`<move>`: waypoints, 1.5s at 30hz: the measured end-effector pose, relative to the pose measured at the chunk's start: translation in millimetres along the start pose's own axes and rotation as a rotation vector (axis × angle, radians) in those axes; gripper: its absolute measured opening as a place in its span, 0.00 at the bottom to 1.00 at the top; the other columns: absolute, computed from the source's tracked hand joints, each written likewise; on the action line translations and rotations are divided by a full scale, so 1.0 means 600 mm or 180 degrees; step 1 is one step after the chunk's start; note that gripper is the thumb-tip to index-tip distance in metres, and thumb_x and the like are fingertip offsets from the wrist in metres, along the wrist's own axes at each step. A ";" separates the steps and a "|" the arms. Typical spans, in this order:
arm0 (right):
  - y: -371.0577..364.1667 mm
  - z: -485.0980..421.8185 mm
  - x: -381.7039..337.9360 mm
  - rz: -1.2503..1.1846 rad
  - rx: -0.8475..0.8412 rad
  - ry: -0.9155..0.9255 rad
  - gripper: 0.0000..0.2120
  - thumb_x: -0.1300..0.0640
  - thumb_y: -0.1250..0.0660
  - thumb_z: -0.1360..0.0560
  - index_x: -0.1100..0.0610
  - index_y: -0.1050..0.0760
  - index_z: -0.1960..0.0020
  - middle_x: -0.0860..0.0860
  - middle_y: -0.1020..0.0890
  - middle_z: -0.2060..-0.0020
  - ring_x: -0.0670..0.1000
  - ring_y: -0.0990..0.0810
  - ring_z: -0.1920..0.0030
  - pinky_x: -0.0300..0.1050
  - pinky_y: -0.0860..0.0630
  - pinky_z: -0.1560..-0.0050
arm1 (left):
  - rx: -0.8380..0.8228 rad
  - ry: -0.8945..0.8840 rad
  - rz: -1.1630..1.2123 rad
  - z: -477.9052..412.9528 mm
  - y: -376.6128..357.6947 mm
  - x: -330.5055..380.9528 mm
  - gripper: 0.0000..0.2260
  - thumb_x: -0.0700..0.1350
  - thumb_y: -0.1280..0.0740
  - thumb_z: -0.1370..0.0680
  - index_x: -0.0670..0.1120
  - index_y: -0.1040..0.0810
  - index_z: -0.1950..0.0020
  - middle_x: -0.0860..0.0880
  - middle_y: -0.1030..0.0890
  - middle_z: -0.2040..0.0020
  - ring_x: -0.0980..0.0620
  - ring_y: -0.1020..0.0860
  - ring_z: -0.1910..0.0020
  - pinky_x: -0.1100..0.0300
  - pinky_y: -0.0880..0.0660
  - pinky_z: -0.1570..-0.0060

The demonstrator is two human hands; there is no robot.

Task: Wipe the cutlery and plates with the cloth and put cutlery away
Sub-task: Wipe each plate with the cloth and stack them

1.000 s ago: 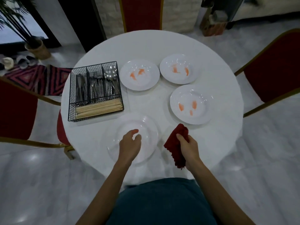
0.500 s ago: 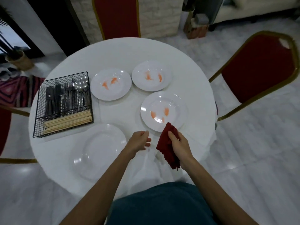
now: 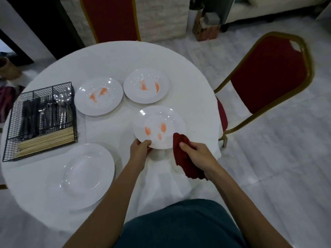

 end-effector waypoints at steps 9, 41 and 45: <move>-0.012 -0.021 -0.173 0.1013 0.0557 0.1484 0.11 0.46 0.32 0.20 0.51 0.27 0.44 0.47 0.19 0.53 0.50 0.18 0.54 0.51 0.19 0.51 | 0.0498 -0.0770 -0.0272 0.092 0.029 0.037 0.11 0.55 0.44 0.15 0.52 0.29 0.38 0.50 0.22 0.43 0.48 0.21 0.44 0.45 0.21 0.42; -0.080 0.042 -0.207 0.3906 0.1232 0.2912 0.12 0.51 0.36 0.26 0.58 0.19 0.54 0.56 0.21 0.56 0.60 0.23 0.52 0.56 0.37 0.44 | 0.1052 -0.1610 0.0347 0.205 0.078 0.202 0.14 0.59 0.43 0.17 0.58 0.20 0.54 0.55 0.17 0.51 0.50 0.18 0.46 0.48 0.20 0.43; -0.137 0.107 -0.170 0.3628 0.0510 0.2879 0.10 0.61 0.29 0.32 0.59 0.22 0.52 0.58 0.20 0.54 0.61 0.22 0.51 0.60 0.29 0.38 | 0.1019 -0.1465 0.0566 0.199 0.080 0.195 0.14 0.61 0.40 0.18 0.57 0.17 0.51 0.55 0.15 0.48 0.49 0.17 0.44 0.48 0.21 0.41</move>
Point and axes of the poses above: each hand's wrist, its own z-axis away from the middle knuckle, its own y-axis out of the back of the hand, x = y × z, the point moved 10 cm from there along -z, towards the middle knuckle
